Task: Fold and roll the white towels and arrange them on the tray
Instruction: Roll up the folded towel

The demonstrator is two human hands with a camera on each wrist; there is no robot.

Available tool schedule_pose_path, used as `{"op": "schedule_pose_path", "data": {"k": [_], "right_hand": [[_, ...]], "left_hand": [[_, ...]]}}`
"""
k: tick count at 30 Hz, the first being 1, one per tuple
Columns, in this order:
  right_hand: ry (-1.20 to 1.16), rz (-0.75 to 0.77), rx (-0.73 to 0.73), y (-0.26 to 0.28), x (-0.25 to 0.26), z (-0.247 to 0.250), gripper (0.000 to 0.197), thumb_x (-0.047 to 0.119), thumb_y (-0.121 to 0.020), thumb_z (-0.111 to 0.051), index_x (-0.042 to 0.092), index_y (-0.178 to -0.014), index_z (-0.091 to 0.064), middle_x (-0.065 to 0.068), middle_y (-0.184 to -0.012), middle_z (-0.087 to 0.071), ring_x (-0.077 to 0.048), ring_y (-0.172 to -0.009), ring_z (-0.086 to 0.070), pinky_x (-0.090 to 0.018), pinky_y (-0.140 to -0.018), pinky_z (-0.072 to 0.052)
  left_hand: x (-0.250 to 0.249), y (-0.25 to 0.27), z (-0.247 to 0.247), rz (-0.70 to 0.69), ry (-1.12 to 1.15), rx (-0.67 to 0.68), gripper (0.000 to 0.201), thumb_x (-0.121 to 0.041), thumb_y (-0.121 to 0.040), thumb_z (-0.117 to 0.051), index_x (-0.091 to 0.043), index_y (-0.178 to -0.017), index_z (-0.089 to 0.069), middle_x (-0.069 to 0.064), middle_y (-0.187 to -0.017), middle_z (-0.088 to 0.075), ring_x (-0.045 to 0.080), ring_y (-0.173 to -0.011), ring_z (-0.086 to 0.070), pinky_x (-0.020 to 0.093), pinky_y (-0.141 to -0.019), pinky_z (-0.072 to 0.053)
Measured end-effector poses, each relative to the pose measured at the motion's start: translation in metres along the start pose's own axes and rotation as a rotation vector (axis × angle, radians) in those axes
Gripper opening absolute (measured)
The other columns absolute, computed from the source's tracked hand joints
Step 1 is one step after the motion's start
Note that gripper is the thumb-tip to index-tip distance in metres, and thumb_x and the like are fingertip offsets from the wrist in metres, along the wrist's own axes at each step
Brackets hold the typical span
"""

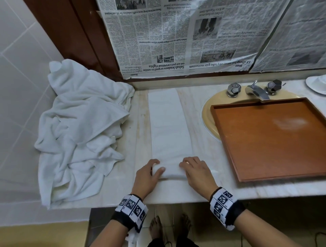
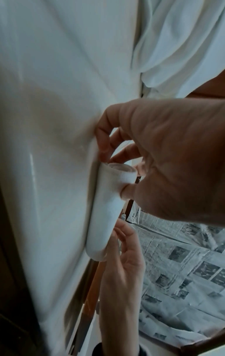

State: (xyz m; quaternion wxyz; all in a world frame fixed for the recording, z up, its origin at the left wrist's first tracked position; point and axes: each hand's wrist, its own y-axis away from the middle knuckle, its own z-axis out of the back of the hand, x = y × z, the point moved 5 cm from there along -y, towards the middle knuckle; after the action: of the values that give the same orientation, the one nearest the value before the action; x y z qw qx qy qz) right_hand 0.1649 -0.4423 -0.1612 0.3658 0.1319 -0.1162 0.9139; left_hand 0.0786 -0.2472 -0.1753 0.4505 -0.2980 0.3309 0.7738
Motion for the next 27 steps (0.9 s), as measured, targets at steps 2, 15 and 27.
{"op": "schedule_pose_path", "data": {"k": [2,15,27], "right_hand": [[0.036,0.070,0.033,0.004,0.004,0.002,0.028,0.029,-0.081,-0.057,0.022,-0.107,-0.065,0.006,-0.108,-0.062,-0.020,-0.095,-0.059,-0.033,-0.069,-0.047],[-0.324,-0.163,0.284,-0.020,-0.020,-0.004,0.035,0.036,-0.099,-0.053,0.017,-0.127,-0.061,-0.001,-0.123,-0.063,-0.022,-0.115,-0.053,-0.032,-0.098,-0.039],[0.054,0.112,0.021,-0.008,0.000,0.001,0.051,0.040,-0.079,-0.069,0.017,-0.125,-0.060,0.001,-0.121,-0.060,-0.021,-0.108,-0.059,-0.035,-0.084,-0.052]], "left_hand": [[-0.003,0.000,0.003,0.041,0.030,-0.047,0.026,-0.056,-0.089,-0.064,-0.035,-0.105,-0.062,-0.007,-0.084,-0.067,0.009,-0.079,-0.062,0.024,-0.073,-0.049],[-0.006,0.008,-0.005,-0.291,-0.228,-0.053,0.041,-0.040,-0.086,-0.071,-0.034,-0.125,-0.058,-0.018,-0.128,-0.049,0.007,-0.114,-0.045,0.026,-0.097,-0.042],[-0.012,-0.026,0.013,0.056,-0.062,0.111,0.044,-0.048,-0.089,-0.069,-0.026,-0.126,-0.064,-0.007,-0.118,-0.062,0.013,-0.111,-0.058,0.023,-0.091,-0.041]]}}
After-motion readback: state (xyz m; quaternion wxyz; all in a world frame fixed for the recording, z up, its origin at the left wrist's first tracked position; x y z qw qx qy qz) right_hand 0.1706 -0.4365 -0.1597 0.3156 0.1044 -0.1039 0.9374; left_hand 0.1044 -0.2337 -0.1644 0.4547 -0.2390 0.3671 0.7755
